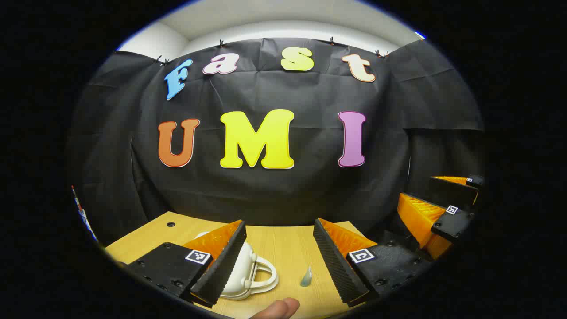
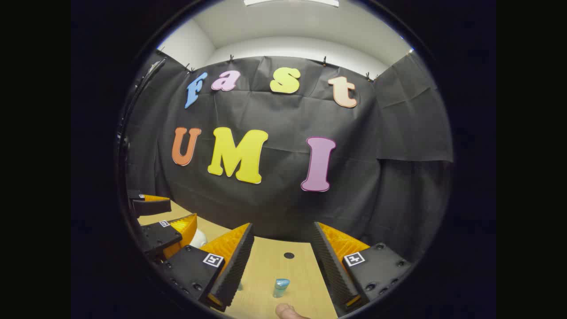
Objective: First open the suitcase, pack the skin care products into it, and then close the suitcase.
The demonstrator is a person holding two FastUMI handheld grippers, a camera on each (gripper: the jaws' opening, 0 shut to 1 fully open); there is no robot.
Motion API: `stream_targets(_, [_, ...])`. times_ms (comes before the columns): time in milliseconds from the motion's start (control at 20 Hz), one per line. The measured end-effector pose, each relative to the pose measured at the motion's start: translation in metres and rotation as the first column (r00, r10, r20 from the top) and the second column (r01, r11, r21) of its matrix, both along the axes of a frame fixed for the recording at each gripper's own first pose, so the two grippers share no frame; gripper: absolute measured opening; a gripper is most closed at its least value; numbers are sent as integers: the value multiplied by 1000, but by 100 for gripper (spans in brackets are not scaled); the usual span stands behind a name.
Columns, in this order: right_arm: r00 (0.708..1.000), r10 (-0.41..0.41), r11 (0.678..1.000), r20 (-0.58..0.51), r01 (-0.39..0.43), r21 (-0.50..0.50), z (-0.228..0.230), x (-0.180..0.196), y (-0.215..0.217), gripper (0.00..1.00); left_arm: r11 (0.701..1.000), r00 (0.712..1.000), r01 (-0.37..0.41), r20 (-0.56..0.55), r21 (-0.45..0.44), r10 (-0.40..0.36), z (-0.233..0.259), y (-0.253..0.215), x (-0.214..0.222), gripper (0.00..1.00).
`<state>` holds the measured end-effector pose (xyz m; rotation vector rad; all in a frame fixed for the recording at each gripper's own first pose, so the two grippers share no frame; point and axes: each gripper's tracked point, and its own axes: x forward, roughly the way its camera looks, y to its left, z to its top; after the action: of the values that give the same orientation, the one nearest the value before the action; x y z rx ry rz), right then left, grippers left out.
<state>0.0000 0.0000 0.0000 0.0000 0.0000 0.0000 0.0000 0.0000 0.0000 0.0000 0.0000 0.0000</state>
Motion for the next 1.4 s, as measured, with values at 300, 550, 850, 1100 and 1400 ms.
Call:
stream_targets(300, [1000, -12, 1000, -3, 12, 6, -1, -1, -8, 80, 1000, 1000, 3, -7, -1, -3, -2, -3, 0, 97])
stream_targets(550, [1000, -21, 1000, -3, 21, 9, 0, 0, -10, 80, 1000, 1000, 6, -6, -9, -6, -2, -4, 0, 97])
stream_targets(850, [999, -43, 999, -13, 44, 30, -2, 2, -6, 80, 1000, 1000, 10, -18, -8, -11, -7, 4, 3, 98])
stream_targets(1100, [998, -66, 994, -4, 66, 90, 2, -4, 0, 80, 996, 999, 49, -18, 73, -47, -27, 17, 10, 97])
stream_targets(1400, [986, -161, 986, -47, 162, 37, -26, -12, -24, 79, 911, 996, 93, -46, 403, -81, -98, 29, 27, 99])
